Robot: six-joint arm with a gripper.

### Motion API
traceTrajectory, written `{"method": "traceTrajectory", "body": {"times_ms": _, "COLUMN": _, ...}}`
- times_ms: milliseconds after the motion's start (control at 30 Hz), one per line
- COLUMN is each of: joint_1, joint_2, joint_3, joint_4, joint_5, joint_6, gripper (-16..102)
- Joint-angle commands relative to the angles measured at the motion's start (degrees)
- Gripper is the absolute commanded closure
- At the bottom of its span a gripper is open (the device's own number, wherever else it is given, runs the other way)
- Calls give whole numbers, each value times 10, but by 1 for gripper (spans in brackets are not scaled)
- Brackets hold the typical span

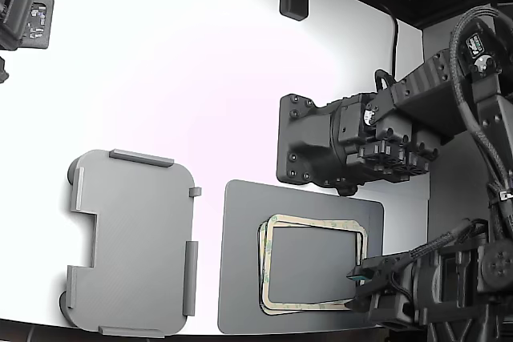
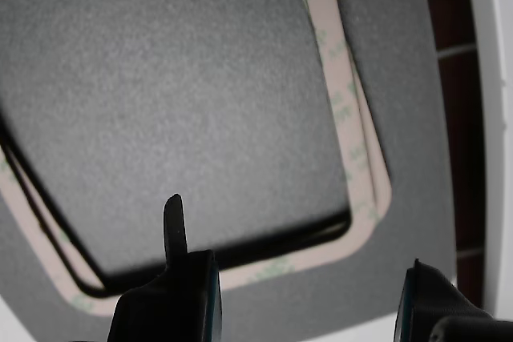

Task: Grab top frame and put it into gray box.

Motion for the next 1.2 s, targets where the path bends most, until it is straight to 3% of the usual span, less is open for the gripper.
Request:
{"method": "traceTrajectory", "body": {"times_ms": 0, "joint_1": 8, "joint_2": -33, "joint_3": -35, "joint_4": 5, "joint_5": -13, "joint_6": 10, "gripper": -10}}
{"method": "traceTrajectory", "body": {"times_ms": 167, "joint_1": 42, "joint_2": -86, "joint_3": -61, "joint_4": 5, "joint_5": -15, "joint_6": 19, "gripper": -12}}
{"method": "traceTrajectory", "body": {"times_ms": 433, "joint_1": 75, "joint_2": -140, "joint_3": -62, "joint_4": -16, "joint_5": 1, "joint_6": -10, "gripper": -2}}
{"method": "traceTrajectory", "body": {"times_ms": 733, "joint_1": 83, "joint_2": -240, "joint_3": -162, "joint_4": -11, "joint_5": -4, "joint_6": 21, "gripper": 5}}
{"method": "traceTrajectory", "body": {"times_ms": 1167, "joint_1": 104, "joint_2": -271, "joint_3": -176, "joint_4": -25, "joint_5": -3, "joint_6": 38, "gripper": 8}}
